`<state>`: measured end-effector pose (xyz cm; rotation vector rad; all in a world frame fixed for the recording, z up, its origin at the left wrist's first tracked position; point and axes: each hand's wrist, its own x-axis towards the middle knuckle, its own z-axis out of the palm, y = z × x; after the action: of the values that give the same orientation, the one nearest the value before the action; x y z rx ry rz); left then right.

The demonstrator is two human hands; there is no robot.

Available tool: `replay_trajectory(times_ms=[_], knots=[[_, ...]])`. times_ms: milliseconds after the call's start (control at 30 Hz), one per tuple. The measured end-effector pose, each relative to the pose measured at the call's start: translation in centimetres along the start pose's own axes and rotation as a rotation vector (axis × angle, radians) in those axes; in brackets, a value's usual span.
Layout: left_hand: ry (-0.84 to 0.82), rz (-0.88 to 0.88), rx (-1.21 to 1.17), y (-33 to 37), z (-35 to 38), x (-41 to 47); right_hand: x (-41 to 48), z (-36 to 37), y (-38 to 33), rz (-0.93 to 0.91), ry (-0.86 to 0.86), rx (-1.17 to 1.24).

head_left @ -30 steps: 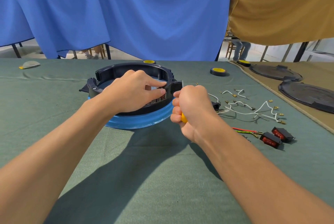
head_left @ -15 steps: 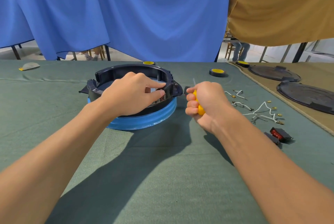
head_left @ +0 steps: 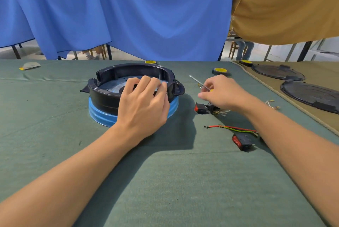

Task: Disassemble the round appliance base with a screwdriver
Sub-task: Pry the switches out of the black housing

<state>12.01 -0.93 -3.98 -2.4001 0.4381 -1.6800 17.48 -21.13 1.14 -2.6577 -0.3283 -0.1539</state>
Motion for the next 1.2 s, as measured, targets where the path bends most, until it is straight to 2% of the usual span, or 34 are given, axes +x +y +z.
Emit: replay_trajectory(times_ms=[167,333,500,700,767,833,900,1100,1200], knots=[[-0.014,0.014,0.01,-0.2,0.2,-0.2,0.4,0.2,-0.1,-0.043,-0.137,-0.076],[-0.027,0.016,0.017,-0.2,0.2,-0.1,0.5,0.3,-0.1,-0.056,-0.169,-0.064],[-0.032,0.014,0.016,-0.3,0.3,-0.2,0.2,0.8,0.0,-0.092,-0.12,-0.025],[-0.044,0.017,0.013,-0.5,0.1,-0.3,-1.3,-0.7,0.3,-0.129,-0.017,0.316],[-0.042,0.019,0.019,-0.5,0.1,-0.3,-2.7,-1.6,0.4,-0.172,-0.05,0.399],[-0.037,0.022,0.028,-0.5,0.2,-0.3,-4.3,-2.1,0.7,-0.24,-0.13,0.343],[-0.031,0.025,0.04,-0.5,0.2,-0.3,-5.8,-1.7,1.2,-0.276,-0.156,0.187],[-0.028,-0.02,0.089,-0.4,0.1,-0.4,-8.5,0.6,2.0,-0.36,0.088,-0.091],[-0.059,-0.082,0.107,-0.4,0.0,-0.5,-9.2,0.6,2.4,-0.405,0.105,-0.116]])
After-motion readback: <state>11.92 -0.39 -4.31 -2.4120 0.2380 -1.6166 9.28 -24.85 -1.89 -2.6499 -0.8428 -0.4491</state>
